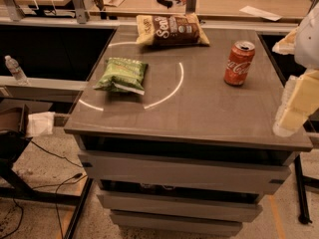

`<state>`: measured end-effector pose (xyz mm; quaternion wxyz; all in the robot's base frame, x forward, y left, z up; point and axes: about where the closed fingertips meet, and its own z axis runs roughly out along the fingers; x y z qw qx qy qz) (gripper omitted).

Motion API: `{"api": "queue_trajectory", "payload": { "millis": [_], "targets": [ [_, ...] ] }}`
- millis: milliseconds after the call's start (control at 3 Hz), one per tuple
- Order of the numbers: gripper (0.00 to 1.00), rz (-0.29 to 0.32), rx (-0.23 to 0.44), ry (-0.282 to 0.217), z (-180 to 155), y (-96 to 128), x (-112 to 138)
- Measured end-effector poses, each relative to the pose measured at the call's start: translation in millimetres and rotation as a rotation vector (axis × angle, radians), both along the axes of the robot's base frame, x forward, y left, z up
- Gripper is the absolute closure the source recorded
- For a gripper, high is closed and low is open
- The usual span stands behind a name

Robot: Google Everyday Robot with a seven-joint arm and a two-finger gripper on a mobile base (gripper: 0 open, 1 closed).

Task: Move brown chip bag near coke can

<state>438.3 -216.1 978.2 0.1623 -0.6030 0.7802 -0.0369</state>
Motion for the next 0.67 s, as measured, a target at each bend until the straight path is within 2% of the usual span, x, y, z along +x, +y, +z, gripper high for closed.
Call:
{"api": "queue_trajectory", "payload": {
  "millis": [333, 667],
  "targets": [
    [0.0, 0.0, 0.0, 0.0, 0.0, 0.0, 0.0],
    [0.0, -0.008, 0.021, -0.031, 1.9, 2.2, 9.4]
  ]
}}
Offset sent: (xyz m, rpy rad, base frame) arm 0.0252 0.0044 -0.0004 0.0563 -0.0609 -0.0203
